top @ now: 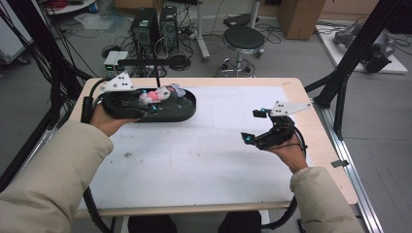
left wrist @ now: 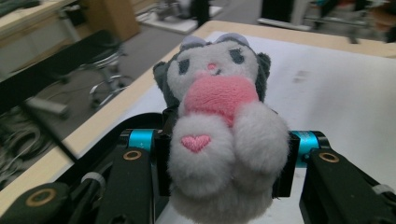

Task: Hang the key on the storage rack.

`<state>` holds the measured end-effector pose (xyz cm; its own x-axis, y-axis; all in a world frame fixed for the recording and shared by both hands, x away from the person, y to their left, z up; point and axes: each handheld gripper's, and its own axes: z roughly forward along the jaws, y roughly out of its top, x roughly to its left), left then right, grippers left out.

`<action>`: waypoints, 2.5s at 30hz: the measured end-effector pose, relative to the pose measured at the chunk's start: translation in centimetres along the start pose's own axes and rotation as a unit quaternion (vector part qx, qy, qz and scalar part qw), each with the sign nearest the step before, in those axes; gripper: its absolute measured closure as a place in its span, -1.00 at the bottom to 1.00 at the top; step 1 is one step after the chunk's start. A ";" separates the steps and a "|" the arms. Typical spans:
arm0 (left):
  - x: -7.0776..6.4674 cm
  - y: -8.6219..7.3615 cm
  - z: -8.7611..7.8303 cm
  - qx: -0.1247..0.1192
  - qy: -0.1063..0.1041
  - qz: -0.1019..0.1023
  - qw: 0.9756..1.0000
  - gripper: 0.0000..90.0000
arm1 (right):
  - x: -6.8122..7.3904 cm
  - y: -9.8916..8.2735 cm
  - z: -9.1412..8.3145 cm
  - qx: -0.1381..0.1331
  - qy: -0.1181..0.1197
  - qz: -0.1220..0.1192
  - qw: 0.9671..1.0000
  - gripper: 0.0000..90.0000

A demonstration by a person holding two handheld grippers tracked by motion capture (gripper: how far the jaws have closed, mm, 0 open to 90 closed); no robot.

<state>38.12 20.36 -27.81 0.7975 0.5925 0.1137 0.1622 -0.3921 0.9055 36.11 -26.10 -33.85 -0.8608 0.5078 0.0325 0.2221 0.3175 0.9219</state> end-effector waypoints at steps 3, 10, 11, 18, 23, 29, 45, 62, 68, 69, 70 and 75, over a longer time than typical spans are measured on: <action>0.6 -0.2 -0.5 0.000 0.032 -0.011 0.999 0.24 | -0.3 -0.8 -0.9 -0.021 -0.020 0.008 1.000 -0.99; 2.0 -0.6 -1.3 -0.006 0.086 -0.049 0.995 0.24 | -0.7 -2.9 -2.6 -0.052 -0.056 0.027 0.997 -0.99; 2.3 -0.7 -1.4 -0.006 0.096 -0.056 0.994 0.24 | -0.7 -3.2 -2.7 -0.055 -0.060 0.030 0.996 -0.99; 3.6 -0.8 -1.8 0.003 0.144 -0.077 0.986 0.25 | -0.8 -5.5 -3.5 -0.079 -0.097 0.045 0.991 -0.99; 4.5 -0.6 -1.8 0.010 0.178 -0.088 0.980 0.25 | -0.7 -6.9 -3.8 -0.096 -0.120 0.057 0.987 -0.99; 5.4 -0.6 -1.4 0.013 0.205 -0.099 0.974 0.25 | -0.6 -8.1 -3.9 -0.109 -0.134 0.061 0.983 -0.99; 6.7 0.4 0.5 -0.001 0.245 -0.107 0.963 0.25 | 0.0 -10.9 -3.9 -0.126 -0.160 0.056 0.977 -0.99; 7.7 0.2 1.7 -0.007 0.269 -0.117 0.956 0.25 | 0.4 -13.2 -3.6 -0.148 -0.165 0.051 0.974 -0.99; 7.7 -0.2 1.8 -0.005 0.274 -0.123 0.954 0.25 | 0.5 -13.5 -3.5 -0.150 -0.171 0.051 0.972 -0.99; 7.6 -0.3 1.8 -0.004 0.274 -0.122 0.954 0.25 | 0.5 -13.5 -3.5 -0.151 -0.173 0.048 0.972 -0.99; 7.5 -0.5 1.8 -0.003 0.274 -0.122 0.954 0.25 | 0.5 -13.5 -3.5 -0.150 -0.173 0.049 0.972 -0.99; 7.1 -1.4 1.3 0.001 0.275 -0.124 0.953 0.25 | 0.5 -13.6 -3.5 -0.151 -0.175 0.049 0.972 -0.99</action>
<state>44.31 24.21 -28.80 0.3097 0.9462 0.0943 0.3078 -0.1935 0.9316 31.05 -32.97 -44.96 -0.6227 0.7813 0.0418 0.1061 0.0313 0.9939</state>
